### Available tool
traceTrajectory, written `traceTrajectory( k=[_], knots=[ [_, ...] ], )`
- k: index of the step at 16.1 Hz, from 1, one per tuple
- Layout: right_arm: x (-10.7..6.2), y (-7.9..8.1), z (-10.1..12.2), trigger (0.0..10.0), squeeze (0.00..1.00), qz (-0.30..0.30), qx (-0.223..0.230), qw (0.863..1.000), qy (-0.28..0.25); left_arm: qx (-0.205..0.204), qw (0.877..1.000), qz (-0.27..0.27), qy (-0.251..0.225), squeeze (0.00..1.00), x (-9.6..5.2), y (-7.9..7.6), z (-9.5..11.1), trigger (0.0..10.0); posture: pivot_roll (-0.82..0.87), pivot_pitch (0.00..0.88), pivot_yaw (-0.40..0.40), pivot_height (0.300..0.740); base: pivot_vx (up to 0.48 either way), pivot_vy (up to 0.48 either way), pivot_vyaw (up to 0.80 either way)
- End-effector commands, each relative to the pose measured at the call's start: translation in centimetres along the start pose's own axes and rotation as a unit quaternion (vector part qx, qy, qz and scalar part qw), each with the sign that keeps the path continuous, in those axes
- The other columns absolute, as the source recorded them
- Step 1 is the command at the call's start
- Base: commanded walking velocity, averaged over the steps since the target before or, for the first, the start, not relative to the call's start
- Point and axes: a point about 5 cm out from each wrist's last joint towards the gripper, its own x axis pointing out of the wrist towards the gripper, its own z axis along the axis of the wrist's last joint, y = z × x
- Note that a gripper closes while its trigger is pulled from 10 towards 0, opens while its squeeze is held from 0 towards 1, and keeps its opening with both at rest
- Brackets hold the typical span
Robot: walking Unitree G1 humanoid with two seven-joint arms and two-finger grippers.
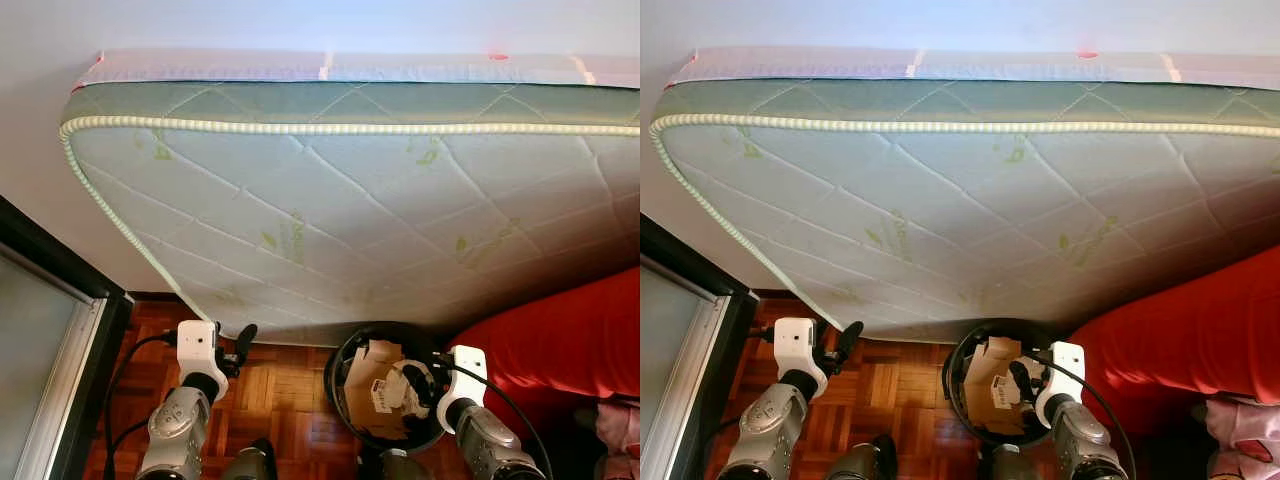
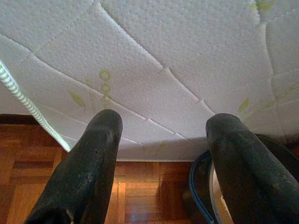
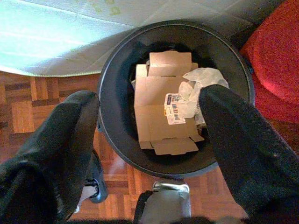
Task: Clean up the room
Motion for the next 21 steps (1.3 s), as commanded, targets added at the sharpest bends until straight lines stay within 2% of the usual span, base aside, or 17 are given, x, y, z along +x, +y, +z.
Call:
traceTrajectory(
  k=[1, 2, 4, 5, 8, 11, 13, 15, 18, 19, 21],
  knots=[
    [-0.4, -0.6, -1.1, 10.0, 0.0, -0.024, 0.008, 1.0, 0.014, -0.003, 0.999, 0.008, 0.043, 0.0, -1.0, 0.5, -1.8, 10.0, 0.14, 0.286, -0.038, 0.74, 0.0, 0.0, 0.0],
    [-0.7, -1.5, -1.0, 10.0, 0.0, -0.06, 0.008, 0.998, -0.001, -0.005, 0.997, 0.016, 0.074, 0.0, -1.5, 0.8, -3.0, 10.0, 0.14, 0.265, -0.038, 0.74, 0.0, 0.0, 0.0],
    [-1.2, -3.1, -0.6, 10.0, 0.0, -0.102, 0.05, 0.993, -0.032, -0.008, 0.993, 0.035, 0.112, 0.0, -2.5, 1.4, -4.4, 10.0, 0.13, 0.22, -0.028, 0.74, 0.0, 0.0, 0.0],
    [-1.6, -3.9, -0.5, 10.0, 0.0, -0.112, 0.057, 0.991, -0.045, -0.009, 0.989, 0.049, 0.14, 0.0, -3.5, 2.0, -5.5, 10.0, 0.12, 0.193, -0.022, 0.74, 0.0, 0.0, 0.0],
    [-1.9, -4.1, -1.0, 10.0, 0.0, -0.108, 0.059, 0.991, -0.046, -0.011, 0.979, 0.076, 0.19, 0.0, -4.7, 3.0, -6.9, 10.0, 0.11, 0.122, -0.004, 0.74, 0.0, 0.0, 0.0],
    [-2.4, -4.4, -2.7, 10.0, 0.0, -0.13, 0.074, 0.989, -0.022, -0.029, 0.96, 0.116, 0.254, 0.0, -6.9, 3.9, -8.9, 10.0, 0.09, 0.018, 0.021, 0.74, 0.0, 0.0, 0.0],
    [-2.7, -4.2, -4.0, 10.0, 0.0, -0.127, 0.063, 0.99, 0.009, -0.035, 0.947, 0.134, 0.289, 0.0, -8.0, 4.1, -10.0, 10.0, 0.09, 0.0, 0.019, 0.74, 0.0, 0.0, 0.0],
    [-3.0, -4.4, -4.9, 10.0, 0.0, -0.135, 0.06, 0.989, 0.029, -0.039, 0.944, 0.14, 0.296, 0.0, -8.1, 3.9, -10.2, 10.0, 0.09, 0.0, 0.012, 0.74, 0.0, 0.0, 0.0],
    [-3.8, -5.2, -6.1, 10.0, 0.0, -0.153, 0.05, 0.985, 0.059, -0.055, 0.945, 0.139, 0.292, 0.0, -7.8, 2.9, -10.4, 10.0, 0.07, 0.0, -0.008, 0.74, 0.0, 0.0, 0.0],
    [-4.1, -5.6, -6.4, 10.0, 0.0, -0.156, 0.051, 0.984, 0.067, -0.059, 0.941, 0.138, 0.304, 0.0, -8.1, 2.4, -10.9, 10.0, 0.04, 0.0, -0.017, 0.74, 0.0, 0.0, 0.0],
    [-4.2, -5.8, -6.5, 10.0, 0.0, -0.158, 0.056, 0.984, 0.067, -0.063, 0.936, 0.138, 0.318, 0.0, -8.8, 2.4, -11.4, 10.0, 0.02, 0.0, -0.018, 0.74, 0.0, 0.0, 0.0]
  ],
)
